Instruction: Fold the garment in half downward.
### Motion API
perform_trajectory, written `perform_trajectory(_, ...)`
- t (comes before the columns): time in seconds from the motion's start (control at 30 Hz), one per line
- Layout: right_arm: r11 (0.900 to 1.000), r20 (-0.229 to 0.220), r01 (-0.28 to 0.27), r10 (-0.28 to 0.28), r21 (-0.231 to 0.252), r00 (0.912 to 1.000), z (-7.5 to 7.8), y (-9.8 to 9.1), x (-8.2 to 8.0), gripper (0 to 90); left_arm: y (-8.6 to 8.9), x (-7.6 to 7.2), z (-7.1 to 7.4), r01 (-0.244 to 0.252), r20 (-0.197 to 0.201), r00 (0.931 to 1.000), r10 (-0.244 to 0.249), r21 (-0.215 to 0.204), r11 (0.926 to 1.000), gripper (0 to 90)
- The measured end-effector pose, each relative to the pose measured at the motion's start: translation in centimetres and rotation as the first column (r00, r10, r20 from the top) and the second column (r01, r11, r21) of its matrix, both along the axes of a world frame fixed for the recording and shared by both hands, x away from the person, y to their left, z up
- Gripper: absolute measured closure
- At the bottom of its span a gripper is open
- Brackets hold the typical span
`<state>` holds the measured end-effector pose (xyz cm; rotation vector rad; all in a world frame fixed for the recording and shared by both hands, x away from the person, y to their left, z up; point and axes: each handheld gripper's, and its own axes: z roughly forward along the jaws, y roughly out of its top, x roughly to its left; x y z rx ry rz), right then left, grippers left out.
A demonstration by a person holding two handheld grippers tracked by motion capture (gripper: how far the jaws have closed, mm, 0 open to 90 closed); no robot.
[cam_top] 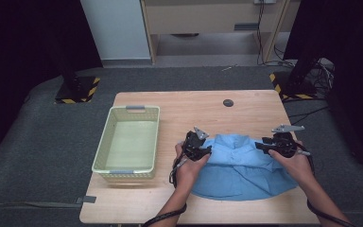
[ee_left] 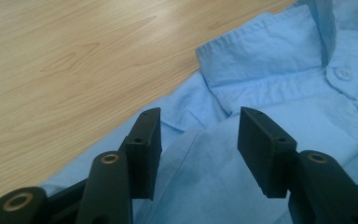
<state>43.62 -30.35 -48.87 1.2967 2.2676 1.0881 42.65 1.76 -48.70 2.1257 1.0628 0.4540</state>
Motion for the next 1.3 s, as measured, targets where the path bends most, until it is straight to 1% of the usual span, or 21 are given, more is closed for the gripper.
perform_trajectory(0.2,0.9999,-0.01,-0.009,0.009,0.011,0.9999,-0.1,0.8,0.9,51.7,-0.6,0.3,-0.7,0.014,-0.017,0.9998,-0.014,0.003,0.9999,49.0)
perform_trajectory(0.3,0.9998,-0.03,-0.021,0.021,0.0,0.9993,-0.4,1.4,1.1,53.5,-0.7,0.4,-1.3,0.023,-0.035,0.9991,-0.022,0.002,0.9997,49.6)
perform_trajectory(0.37,0.9994,-0.053,-0.033,0.032,-0.008,0.9981,-0.8,1.6,1.0,55.0,-0.7,0.5,-1.8,0.029,-0.054,0.9981,-0.029,0.002,0.9996,49.8)
perform_trajectory(0.43,0.9991,-0.076,-0.041,0.04,-0.015,0.9963,-1.4,1.8,1.0,54.9,-0.7,0.5,-2.2,0.031,-0.063,0.9975,-0.032,-0.01,0.9995,49.6)
perform_trajectory(0.5,0.9987,-0.095,-0.051,0.051,-0.005,0.9942,-1.9,1.9,0.9,53.7,-0.7,0.5,-2.6,0.035,-0.065,0.9972,-0.036,-0.015,0.9993,48.6)
perform_trajectory(0.6,0.9981,-0.113,-0.062,0.06,-0.009,0.9917,-2.5,2.3,0.7,49.5,-0.8,0.4,-3.0,0.044,-0.067,0.9967,-0.046,-0.02,0.9988,48.4)
perform_trajectory(0.63,0.9979,-0.121,-0.064,0.062,-0.011,0.9907,-2.7,2.3,0.6,49.4,-0.9,0.3,-3.2,0.05,-0.067,0.9964,-0.051,-0.019,0.9986,48.5)
perform_trajectory(0.67,0.9978,-0.122,-0.066,0.064,-0.01,0.9905,-2.8,2.4,0.6,50.4,-1.0,0.3,-3.3,0.052,-0.069,0.9962,-0.054,-0.024,0.9984,48.8)
perform_trajectory(0.7,0.9976,-0.126,-0.068,0.067,-0.01,0.9898,-2.9,2.5,0.5,52.1,-1.1,0.2,-3.5,0.059,-0.069,0.9958,-0.06,-0.02,0.9981,49.5)
perform_trajectory(0.73,0.9972,-0.129,-0.074,0.071,-0.015,0.9891,-3.1,2.7,0.3,54.6,-1.2,0.0,-3.7,0.064,-0.069,0.9955,-0.065,-0.017,0.9978,50.8)
perform_trajectory(0.8,0.9955,-0.119,-0.089,0.085,-0.031,0.9893,-3.2,3.0,0.0,58.9,-1.4,-0.2,-3.8,0.088,-0.043,0.9952,-0.088,-0.005,0.9961,56.9)
perform_trajectory(0.87,0.9948,-0.126,-0.098,0.094,-0.027,0.9876,-3.2,3.3,-0.2,66.7,-1.6,-0.4,-3.8,0.091,-0.044,0.9948,-0.091,-0.005,0.9958,62.5)
perform_trajectory(0.93,0.993,-0.117,-0.107,0.1,-0.051,0.988,-3.1,3.5,-0.4,76.5,-1.8,-0.6,-3.8,0.096,-0.046,0.9943,-0.096,-0.008,0.9953,69.4)
perform_trajectory(0.97,0.9923,-0.115,-0.111,0.103,-0.057,0.988,-3.1,3.6,-0.4,79.1,-1.8,-0.6,-3.7,0.096,-0.044,0.9945,-0.096,-0.004,0.9954,73.4)
perform_trajectory(1.03,0.9915,-0.105,-0.114,0.107,-0.063,0.9888,-3.1,3.6,-0.4,82.3,-2.0,-0.7,-3.7,0.104,-0.029,0.9942,-0.103,0.018,0.9944,78.4)
perform_trajectory(1.07,0.9915,-0.105,-0.114,0.107,-0.063,0.9888,-3.1,3.6,-0.4,82.3,-2.0,-0.7,-3.7,0.104,-0.029,0.9942,-0.103,0.018,0.9944,81.9)
perform_trajectory(1.1,0.9911,-0.099,-0.116,0.109,-0.065,0.9892,-3.1,3.7,-0.4,83.5,-2.1,-0.7,-3.7,0.105,-0.021,0.9943,-0.104,0.019,0.9943,81.9)
perform_trajectory(1.13,0.9915,-0.091,-0.113,0.107,-0.065,0.9901,-3.0,3.7,-0.4,84.3,-2.1,-0.7,-3.6,0.105,-0.02,0.9944,-0.104,0.019,0.9943,85.0)
perform_trajectory(1.23,0.9927,-0.075,-0.104,0.1,-0.06,0.9922,-2.6,3.7,-0.3,84.5,-2.2,-0.6,-3.3,0.104,-0.011,0.9945,-0.104,0.016,0.9945,87.8)
perform_trajectory(1.3,0.993,-0.069,-0.102,0.098,-0.059,0.9928,-2.4,3.6,-0.3,84.6,-2.1,-0.6,-2.9,0.11,-0.004,0.9939,-0.11,0.019,0.9938,88.0)
